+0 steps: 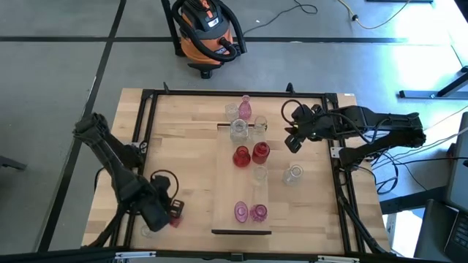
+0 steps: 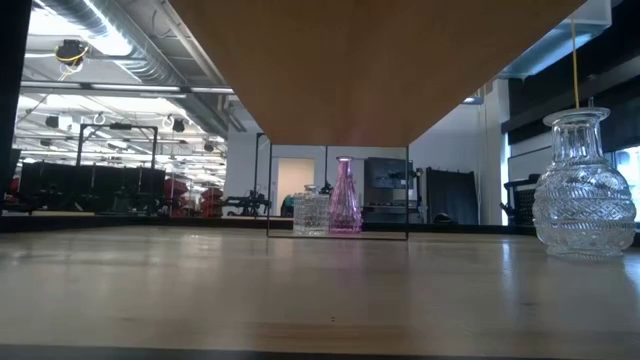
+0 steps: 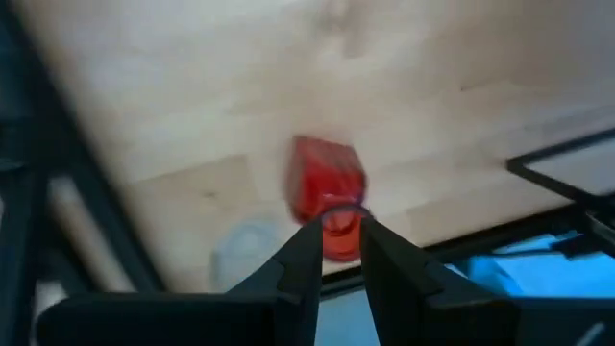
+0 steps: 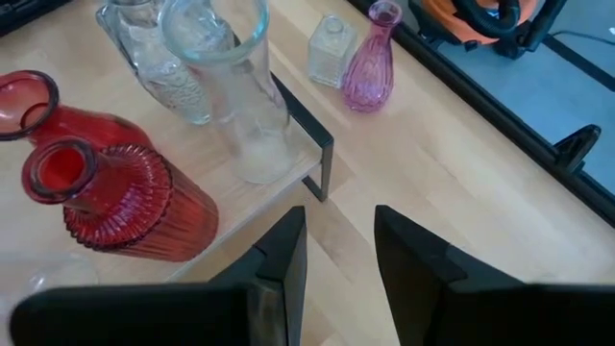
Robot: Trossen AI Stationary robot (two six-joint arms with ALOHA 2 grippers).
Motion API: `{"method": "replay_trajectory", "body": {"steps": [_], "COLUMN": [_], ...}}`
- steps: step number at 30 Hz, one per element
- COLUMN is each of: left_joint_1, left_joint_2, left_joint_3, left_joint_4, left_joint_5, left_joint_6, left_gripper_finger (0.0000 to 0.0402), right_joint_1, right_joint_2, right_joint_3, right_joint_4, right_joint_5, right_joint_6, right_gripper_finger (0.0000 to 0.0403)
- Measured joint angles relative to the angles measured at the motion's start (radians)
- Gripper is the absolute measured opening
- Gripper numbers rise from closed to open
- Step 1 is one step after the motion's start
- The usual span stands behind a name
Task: Sort vases onto shelf
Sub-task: Put the red vase on the shelf aligned with the red vases
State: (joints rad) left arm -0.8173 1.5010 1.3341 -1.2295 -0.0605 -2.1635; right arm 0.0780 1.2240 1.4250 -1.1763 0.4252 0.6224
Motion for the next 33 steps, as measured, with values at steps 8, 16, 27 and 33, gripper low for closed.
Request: {"method": "replay_trajectory", "body": {"steps": [8,16,27,33], "left_joint_1": [-0.015,-0.014,0.0,0.01], "left_joint_2": [-0.048,-0.049,-0.048,-0.048], "left_joint_3": [-0.248,-0.252,-0.252,-0.252], "left_joint_4": [0.373,0.36,0.413,0.427], "left_joint_5": [0.046,0.033,-0.028,-0.027], "left_joint_6": [-0.007,-0.004,0.012,0.019], "left_gripper_finger": [0.0066,0.0066,0.0066,0.0066], "right_joint_1": [0.0,0.0,0.0,0.0], "right_joint_2": [0.0,0.0,0.001,0.001], "right_joint_3": [0.0,0.0,0.0,0.0], "right_joint_4": [-0.003,-0.003,-0.002,-0.001], "right_joint_5": [0.0,0.001,0.008,0.008], "right_joint_6": [0.0,0.0,0.002,0.026], "right_gripper_finger": [0.0108,0.0108,0.0108,0.0108]}}
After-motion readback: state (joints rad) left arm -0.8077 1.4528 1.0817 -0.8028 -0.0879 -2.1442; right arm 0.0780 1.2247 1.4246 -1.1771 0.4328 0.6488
